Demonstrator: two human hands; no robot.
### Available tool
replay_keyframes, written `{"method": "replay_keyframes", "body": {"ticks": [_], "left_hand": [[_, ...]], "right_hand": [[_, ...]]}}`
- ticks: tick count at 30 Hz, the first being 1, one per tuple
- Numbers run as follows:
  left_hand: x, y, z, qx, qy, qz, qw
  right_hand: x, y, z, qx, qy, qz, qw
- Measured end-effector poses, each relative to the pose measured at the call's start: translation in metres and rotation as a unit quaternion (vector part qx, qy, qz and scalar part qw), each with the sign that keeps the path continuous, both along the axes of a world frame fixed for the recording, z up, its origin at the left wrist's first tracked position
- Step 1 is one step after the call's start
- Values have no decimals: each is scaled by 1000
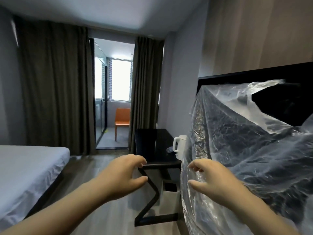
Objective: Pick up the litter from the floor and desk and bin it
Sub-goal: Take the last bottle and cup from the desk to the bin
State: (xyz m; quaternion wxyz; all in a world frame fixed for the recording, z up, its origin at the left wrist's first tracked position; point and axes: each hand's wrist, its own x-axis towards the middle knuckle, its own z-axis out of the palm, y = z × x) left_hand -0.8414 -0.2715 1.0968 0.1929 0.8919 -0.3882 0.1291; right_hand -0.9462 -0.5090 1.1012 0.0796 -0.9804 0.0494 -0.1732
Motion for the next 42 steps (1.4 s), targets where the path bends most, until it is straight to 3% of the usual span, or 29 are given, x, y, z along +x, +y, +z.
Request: {"method": "replay_keyframes", "body": {"ticks": [8,26,42], "left_hand": [[134,-36,-29,2,35,25,999],[494,-82,-52,28,81,-47,995],[763,-225,-79,53,98,-45,993]], "right_hand": [[138,-47,-27,19,31,-1,999],[466,-89,-71,66,84,-94,990],[729,-242,-119,138,106,-136,975]]}}
